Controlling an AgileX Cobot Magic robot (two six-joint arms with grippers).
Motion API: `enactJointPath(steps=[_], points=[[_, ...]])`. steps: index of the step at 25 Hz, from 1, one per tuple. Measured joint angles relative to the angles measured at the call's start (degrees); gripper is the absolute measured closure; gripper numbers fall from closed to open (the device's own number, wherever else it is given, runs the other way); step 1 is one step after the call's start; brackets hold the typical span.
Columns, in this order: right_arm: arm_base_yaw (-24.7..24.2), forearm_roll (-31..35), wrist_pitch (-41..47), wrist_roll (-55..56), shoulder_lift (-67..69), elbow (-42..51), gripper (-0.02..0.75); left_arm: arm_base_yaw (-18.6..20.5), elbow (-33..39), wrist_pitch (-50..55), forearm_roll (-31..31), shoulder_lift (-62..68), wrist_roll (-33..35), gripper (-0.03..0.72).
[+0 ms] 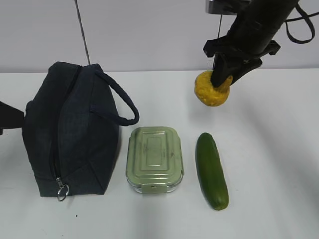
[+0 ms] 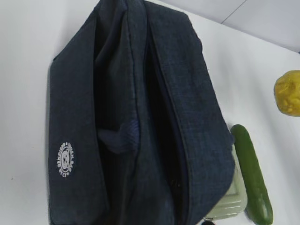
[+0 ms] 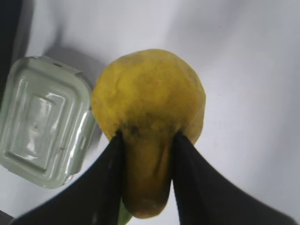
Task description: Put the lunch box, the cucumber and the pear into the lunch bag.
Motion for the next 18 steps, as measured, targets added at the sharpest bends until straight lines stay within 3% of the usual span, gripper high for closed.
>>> enactJointPath(steps=[6, 9, 13, 18], points=[[0.0, 3.9, 0.0, -0.1, 0.0, -0.2, 0.487, 0.0, -0.5, -1.3, -0.9, 8.7, 2.4, 0.357], [0.0, 6.1, 0.0, -0.7, 0.0, -0.2, 0.487, 0.0, -0.6, -2.0, -1.2, 10.5, 2.9, 0.456], [0.0, 13.0, 0.0, -4.9, 0.0, -0.2, 0.487, 0.0, -0.6, -2.3, -2.9, 10.8, 6.1, 0.658], [0.0, 24.3, 0.0, -10.5, 0.0, -0.2, 0.487, -0.5, -0.6, -2.7, -9.3, 10.8, 9.3, 0.698]])
